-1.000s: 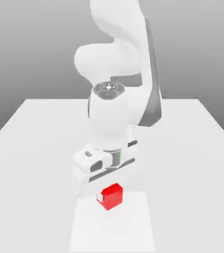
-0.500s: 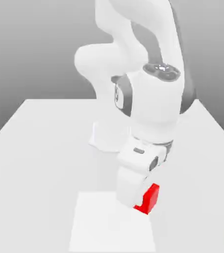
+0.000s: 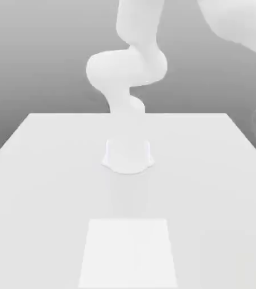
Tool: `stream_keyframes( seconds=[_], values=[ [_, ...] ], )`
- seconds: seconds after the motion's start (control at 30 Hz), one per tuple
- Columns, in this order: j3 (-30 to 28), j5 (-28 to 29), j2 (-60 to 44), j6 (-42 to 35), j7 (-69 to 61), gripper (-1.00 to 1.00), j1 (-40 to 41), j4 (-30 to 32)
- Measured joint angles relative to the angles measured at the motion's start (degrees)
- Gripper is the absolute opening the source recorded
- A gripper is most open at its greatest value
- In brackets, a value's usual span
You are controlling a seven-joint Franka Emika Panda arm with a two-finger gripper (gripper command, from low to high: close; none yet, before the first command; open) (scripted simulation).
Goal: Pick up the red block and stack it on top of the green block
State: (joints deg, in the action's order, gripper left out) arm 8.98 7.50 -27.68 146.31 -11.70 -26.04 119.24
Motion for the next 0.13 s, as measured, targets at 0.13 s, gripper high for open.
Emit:
stream_keyframes(
  seconds=[0.13],
  values=[
    [0.0,0.0,0.0,0.0,0.0,1.0,0.0,0.0]
  ],
)
